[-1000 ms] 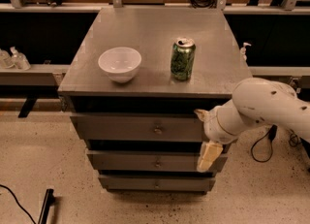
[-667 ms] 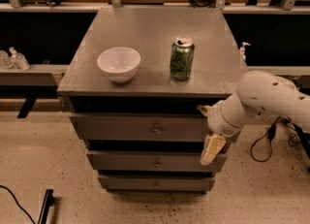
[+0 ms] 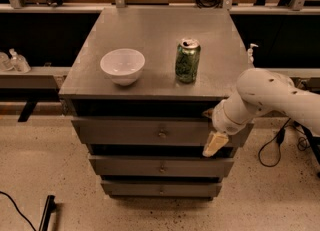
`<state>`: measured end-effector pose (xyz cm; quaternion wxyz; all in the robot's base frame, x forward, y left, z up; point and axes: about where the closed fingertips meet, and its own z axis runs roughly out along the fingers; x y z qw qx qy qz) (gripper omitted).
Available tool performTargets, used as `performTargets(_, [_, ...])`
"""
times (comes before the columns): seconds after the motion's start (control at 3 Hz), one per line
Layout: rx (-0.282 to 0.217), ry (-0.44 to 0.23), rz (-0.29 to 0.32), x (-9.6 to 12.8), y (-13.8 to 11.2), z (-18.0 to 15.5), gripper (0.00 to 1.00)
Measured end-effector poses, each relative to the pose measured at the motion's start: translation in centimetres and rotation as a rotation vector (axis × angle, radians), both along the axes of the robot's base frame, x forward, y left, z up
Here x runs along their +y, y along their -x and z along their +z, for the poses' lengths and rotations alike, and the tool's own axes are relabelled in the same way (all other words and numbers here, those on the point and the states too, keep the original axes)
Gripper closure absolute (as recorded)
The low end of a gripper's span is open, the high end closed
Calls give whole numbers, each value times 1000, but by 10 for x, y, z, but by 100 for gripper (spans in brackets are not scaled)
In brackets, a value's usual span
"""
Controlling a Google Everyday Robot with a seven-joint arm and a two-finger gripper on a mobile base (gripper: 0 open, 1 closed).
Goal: Open top drawer
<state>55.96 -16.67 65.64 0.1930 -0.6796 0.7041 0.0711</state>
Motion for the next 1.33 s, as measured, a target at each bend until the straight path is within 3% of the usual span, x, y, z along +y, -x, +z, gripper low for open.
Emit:
performTargets(0.33, [17, 36, -9, 8, 6, 5, 49])
performTargets(0.67, [44, 24, 5, 16, 32, 16, 72])
performTargets(1.0, [83, -27, 32, 22, 63, 32, 77])
performTargets(1.33, [83, -27, 32, 22, 63, 32, 59])
